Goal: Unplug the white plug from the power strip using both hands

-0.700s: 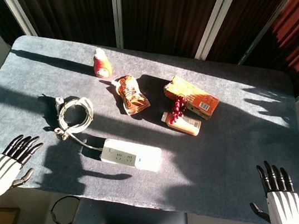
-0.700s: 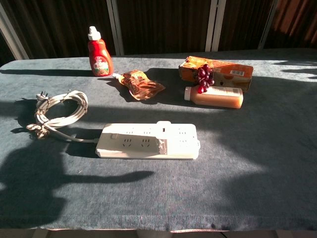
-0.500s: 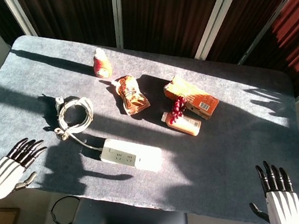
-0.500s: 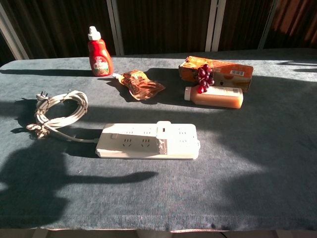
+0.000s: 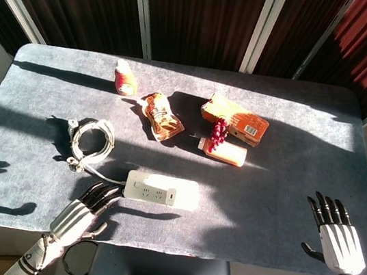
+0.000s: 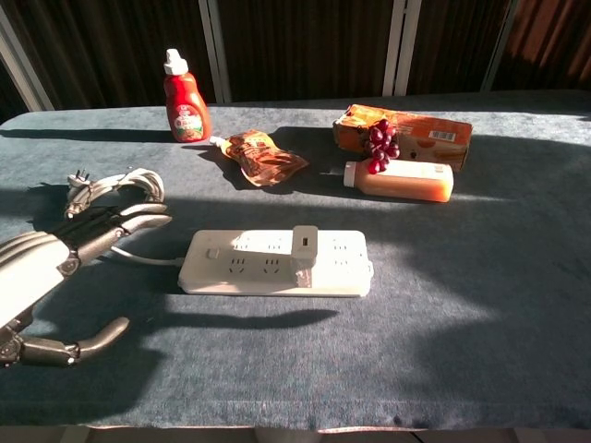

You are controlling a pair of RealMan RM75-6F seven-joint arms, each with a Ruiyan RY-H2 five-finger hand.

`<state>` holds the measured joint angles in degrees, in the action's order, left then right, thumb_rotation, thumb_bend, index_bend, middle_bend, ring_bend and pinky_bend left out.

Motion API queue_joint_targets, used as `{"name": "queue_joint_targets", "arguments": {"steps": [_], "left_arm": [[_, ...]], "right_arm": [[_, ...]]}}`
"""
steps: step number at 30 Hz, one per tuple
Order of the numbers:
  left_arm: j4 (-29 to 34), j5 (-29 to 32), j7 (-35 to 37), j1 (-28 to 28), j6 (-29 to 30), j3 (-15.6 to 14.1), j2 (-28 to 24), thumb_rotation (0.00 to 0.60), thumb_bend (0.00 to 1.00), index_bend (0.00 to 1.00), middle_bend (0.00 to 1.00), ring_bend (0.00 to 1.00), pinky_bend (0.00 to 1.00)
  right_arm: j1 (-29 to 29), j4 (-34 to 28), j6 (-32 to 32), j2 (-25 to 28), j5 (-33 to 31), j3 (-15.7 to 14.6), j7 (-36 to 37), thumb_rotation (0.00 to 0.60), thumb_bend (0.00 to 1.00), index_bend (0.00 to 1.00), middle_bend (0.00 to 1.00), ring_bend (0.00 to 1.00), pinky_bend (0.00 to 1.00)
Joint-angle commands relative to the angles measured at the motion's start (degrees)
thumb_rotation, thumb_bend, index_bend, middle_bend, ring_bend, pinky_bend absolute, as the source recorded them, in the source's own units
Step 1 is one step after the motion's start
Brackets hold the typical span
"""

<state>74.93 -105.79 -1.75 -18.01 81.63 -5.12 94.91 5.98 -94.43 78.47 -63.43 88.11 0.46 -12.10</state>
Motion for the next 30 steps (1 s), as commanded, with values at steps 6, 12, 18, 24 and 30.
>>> {"name": "queue_joint_targets", "arguments": {"steps": [6,12,18,24,30], "left_arm": [[-4.8,2.7,-12.9,-6.9,-11.2,5.3,12.9,0.600,0.40,0.00,0.00,0.00,0.00],[-7.4,7.4,-16.1,-9.4,-14.9,9.0,18.6,0.600,0.40,0.00,0.00,0.00,0.00],[-12.8,8.7,-17.4,-11.8,-15.2,10.6,23.3,0.600,0.37,0.00,0.00,0.00,0.00],[-18.5,10.2,-18.7,-13.5,-14.7,12.0,27.2,0.600,0.37,0.00,0.00,0.00,0.00],[-20.6,11.1,-19.9,-14.7,-13.6,12.6,29.0,0.600,0.37,0.00,0.00,0.00,0.00]], "right_arm": [[0.9,-0.3,-0.5,-0.4,0.3,0.3,0.0,0.600,0.26,0.00,0.00,0.00,0.00],[1.2,-0.3,-0.8,-0.5,0.0,0.1,0.0,0.600,0.26,0.00,0.00,0.00,0.00],[1.2,-0.9,-1.5,0.1,0.1,-0.6,0.9,0.600,0.26,0.00,0.00,0.00,0.00],[1.3,-1.2,-1.7,0.9,0.9,-1.2,2.0,0.600,0.26,0.00,0.00,0.00,0.00],[1.5,-1.2,-2.0,1.1,0.7,-1.3,2.2,0.600,0.26,0.00,0.00,0.00,0.00]]}}
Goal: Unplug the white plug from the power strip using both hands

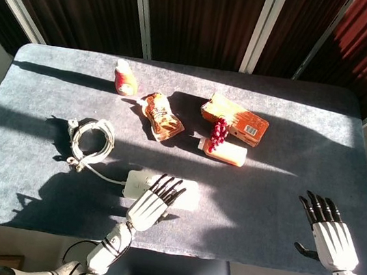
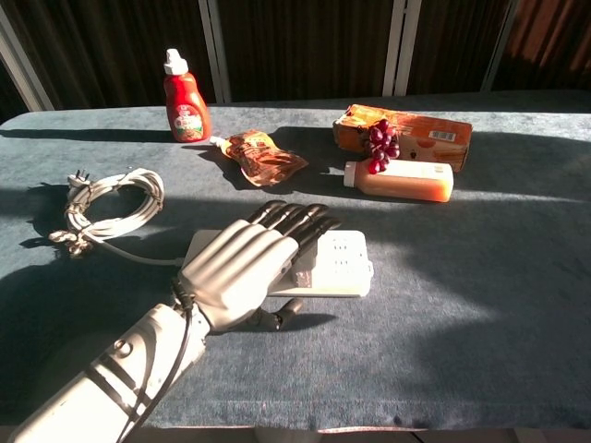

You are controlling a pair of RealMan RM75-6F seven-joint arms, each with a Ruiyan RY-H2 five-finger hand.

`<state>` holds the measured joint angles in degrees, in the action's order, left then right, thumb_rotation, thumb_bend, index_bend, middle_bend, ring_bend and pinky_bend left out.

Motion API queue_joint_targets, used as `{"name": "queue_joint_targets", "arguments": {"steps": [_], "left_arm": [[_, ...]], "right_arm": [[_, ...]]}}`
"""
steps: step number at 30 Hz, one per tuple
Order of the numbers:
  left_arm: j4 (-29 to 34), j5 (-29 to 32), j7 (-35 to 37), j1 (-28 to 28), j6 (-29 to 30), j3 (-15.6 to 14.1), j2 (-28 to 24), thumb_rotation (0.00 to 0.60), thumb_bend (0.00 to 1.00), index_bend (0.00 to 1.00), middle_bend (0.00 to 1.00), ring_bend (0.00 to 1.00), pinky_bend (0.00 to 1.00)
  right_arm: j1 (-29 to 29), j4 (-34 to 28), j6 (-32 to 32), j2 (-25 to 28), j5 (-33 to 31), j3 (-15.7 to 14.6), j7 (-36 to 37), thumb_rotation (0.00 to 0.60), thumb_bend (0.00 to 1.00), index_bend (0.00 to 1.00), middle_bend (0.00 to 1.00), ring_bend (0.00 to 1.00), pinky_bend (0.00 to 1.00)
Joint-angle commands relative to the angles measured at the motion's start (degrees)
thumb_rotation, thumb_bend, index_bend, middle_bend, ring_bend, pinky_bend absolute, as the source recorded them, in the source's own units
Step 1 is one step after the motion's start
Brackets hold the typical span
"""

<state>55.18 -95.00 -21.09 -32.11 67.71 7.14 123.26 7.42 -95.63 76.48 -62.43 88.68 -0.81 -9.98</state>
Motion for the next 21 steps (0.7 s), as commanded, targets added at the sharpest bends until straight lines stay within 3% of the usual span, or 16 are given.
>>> {"name": "queue_joint_targets", "arguments": {"steps": [1,21], "left_arm": [[-1.3,0.4,-0.6,-0.8,0.4,0.4,0.9,0.600,0.37,0.00,0.00,0.00,0.01],[-0.2,5.1,-1.9,-3.1,-1.5,1.6,2.7,0.600,0.37,0.00,0.00,0.00,0.08]], "right_arm": [[0.0,-0.1,0.0,0.1,0.2,-0.2,0.2,0.600,0.26,0.00,0.00,0.00,0.00],[0.1,0.0,0.3,0.6,0.4,-0.4,1.2,0.600,0.26,0.00,0.00,0.00,0.00]]}}
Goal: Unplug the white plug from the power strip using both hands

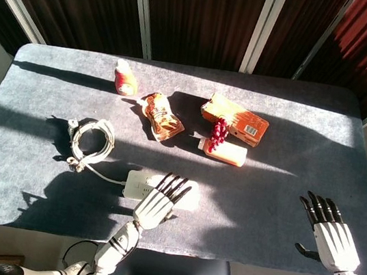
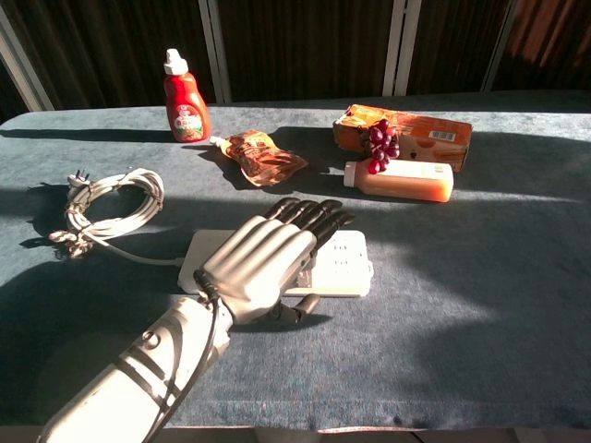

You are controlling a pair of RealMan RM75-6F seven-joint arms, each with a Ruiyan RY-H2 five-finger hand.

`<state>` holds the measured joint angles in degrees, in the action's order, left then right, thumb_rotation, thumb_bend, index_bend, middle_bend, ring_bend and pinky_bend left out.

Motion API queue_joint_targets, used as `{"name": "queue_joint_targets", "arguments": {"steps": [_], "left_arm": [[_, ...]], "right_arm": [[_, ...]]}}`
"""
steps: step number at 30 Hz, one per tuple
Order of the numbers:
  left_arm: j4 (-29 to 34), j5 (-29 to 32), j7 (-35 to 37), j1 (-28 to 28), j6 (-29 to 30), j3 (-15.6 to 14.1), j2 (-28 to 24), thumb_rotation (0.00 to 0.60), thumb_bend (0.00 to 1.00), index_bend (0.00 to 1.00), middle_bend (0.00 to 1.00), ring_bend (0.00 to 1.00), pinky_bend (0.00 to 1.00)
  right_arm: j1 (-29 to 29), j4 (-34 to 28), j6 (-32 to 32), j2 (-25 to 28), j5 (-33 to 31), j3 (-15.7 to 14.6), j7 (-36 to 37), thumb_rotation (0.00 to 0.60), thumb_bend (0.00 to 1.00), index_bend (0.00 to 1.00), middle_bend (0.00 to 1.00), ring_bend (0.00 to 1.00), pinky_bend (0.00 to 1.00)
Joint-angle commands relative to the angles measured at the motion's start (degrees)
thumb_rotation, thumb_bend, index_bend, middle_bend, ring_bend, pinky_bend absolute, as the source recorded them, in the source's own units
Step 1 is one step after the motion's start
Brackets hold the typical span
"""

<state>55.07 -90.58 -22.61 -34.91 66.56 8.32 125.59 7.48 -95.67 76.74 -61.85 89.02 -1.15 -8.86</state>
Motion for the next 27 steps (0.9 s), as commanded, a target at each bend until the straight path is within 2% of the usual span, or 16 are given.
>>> {"name": "queue_joint_targets", "arguments": {"steps": [1,5,10,16,19,23,25,27], "left_arm": [[-0.1,1.0,-0.3,-0.4,-0.5,0.6,0.6,0.600,0.38,0.00,0.01,0.01,0.10],[-0.2,1.8,0.0,-0.7,-0.4,0.9,1.0,0.600,0.42,0.01,0.08,0.08,0.15],[-0.1,2.4,0.1,-1.1,-0.2,1.0,1.2,0.600,0.46,0.08,0.17,0.18,0.21],[-0.1,3.0,-0.4,-1.3,-0.2,0.7,1.3,0.600,0.46,0.13,0.21,0.22,0.26],[-0.1,2.9,-0.3,-1.5,0.1,0.3,1.2,0.600,0.50,0.18,0.27,0.28,0.38],[-0.2,2.9,-0.6,-1.6,0.0,-0.2,1.2,0.600,0.52,0.24,0.33,0.35,0.47],[-0.1,2.9,-0.7,-1.7,0.1,-0.3,1.2,0.600,0.53,0.25,0.35,0.37,0.50],[0.2,2.9,-0.6,-1.8,0.2,-0.3,1.2,0.600,0.53,0.26,0.36,0.38,0.51]], "right_arm": [[0.0,0.0,0.1,0.1,0.2,-0.1,0.2,0.600,0.26,0.00,0.00,0.00,0.00],[-0.1,0.1,0.3,0.2,0.2,0.0,0.5,0.600,0.26,0.00,0.00,0.00,0.00],[0.0,0.1,0.3,0.4,0.3,-0.1,0.8,0.600,0.26,0.00,0.00,0.00,0.00],[-0.1,0.1,0.7,0.5,0.6,-0.2,1.1,0.600,0.26,0.00,0.00,0.00,0.00],[0.5,0.8,0.2,0.0,2.4,-0.6,1.6,0.600,0.26,0.00,0.00,0.00,0.00],[4.1,3.2,-3.2,-2.0,7.9,-1.9,4.4,0.600,0.26,0.00,0.00,0.00,0.00],[6.1,4.5,-5.2,-3.3,10.4,-2.2,3.9,0.600,0.30,0.00,0.00,0.00,0.00],[8.3,5.7,-7.3,-5.3,12.3,-2.2,2.7,0.600,0.41,0.00,0.00,0.00,0.00]]}}
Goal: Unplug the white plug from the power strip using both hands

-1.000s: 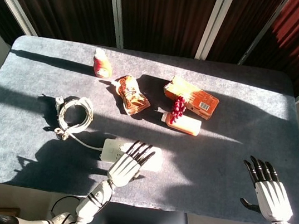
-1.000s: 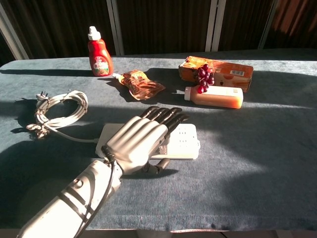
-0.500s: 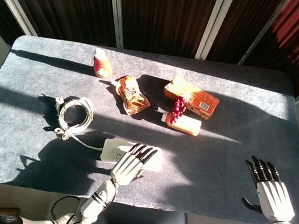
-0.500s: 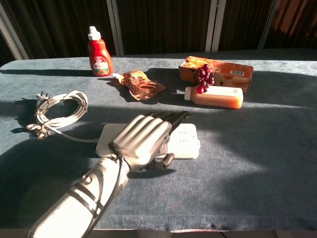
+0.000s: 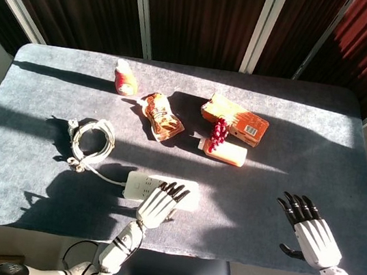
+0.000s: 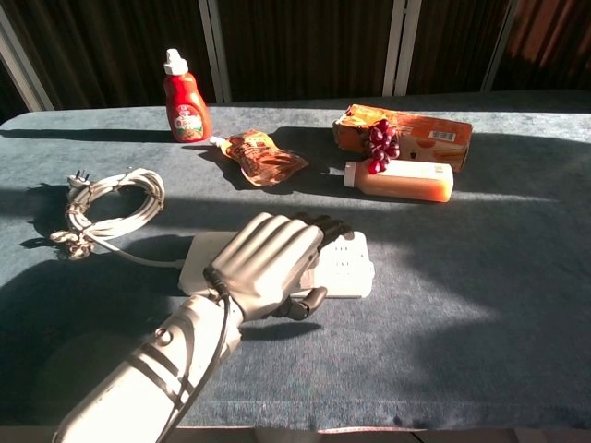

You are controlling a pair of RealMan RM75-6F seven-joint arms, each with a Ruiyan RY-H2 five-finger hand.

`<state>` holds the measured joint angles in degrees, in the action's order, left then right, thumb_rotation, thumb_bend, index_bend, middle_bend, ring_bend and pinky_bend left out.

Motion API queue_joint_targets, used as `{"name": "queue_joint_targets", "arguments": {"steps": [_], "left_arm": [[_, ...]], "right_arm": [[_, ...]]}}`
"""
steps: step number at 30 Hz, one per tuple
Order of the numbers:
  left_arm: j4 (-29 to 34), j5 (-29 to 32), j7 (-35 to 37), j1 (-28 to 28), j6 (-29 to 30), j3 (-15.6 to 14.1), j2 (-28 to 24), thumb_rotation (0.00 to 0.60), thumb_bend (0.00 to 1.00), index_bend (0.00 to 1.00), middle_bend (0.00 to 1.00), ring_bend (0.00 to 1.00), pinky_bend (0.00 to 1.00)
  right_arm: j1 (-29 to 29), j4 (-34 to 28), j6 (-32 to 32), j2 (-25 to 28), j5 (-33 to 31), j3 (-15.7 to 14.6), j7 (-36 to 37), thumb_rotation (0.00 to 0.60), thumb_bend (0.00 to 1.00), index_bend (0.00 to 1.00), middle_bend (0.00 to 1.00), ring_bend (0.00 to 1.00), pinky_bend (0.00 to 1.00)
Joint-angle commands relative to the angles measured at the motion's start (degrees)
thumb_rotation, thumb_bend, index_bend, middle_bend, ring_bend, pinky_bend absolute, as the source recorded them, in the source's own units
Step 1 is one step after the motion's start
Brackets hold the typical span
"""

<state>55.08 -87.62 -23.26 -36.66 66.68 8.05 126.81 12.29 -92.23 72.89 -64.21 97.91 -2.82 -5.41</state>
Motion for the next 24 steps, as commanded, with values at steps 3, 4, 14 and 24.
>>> {"name": "queue_joint_targets", "arguments": {"steps": [3,4,14,24], "left_arm": [[0.6,-0.2,-0.1,-0.3,0.6,0.0,-0.2,0.600,0.54,0.26,0.36,0.38,0.52],[0.8,-0.2,-0.2,-0.3,0.6,-0.1,-0.2,0.600,0.54,0.26,0.36,0.38,0.52],[2.0,0.5,-1.2,-0.5,0.7,0.1,-0.8,0.600,0.54,0.26,0.36,0.38,0.52],[3.9,0.5,-1.6,-0.3,1.2,-0.6,-2.0,0.600,0.54,0.26,0.36,0.38,0.52]], "right_arm": [[6.2,3.3,-6.1,-5.9,5.4,-0.7,-0.8,0.600,0.61,0.00,0.00,0.00,0.00],[7.0,3.7,-6.9,-6.9,5.9,-0.8,-0.5,0.600,0.65,0.00,0.00,0.00,0.00],[12.9,7.9,-12.8,-16.8,9.1,-2.6,1.3,0.600,0.86,0.00,0.01,0.00,0.00],[14.7,9.9,-14.8,-22.5,3.9,-0.3,0.2,0.600,0.91,0.00,0.01,0.00,0.00]]}}
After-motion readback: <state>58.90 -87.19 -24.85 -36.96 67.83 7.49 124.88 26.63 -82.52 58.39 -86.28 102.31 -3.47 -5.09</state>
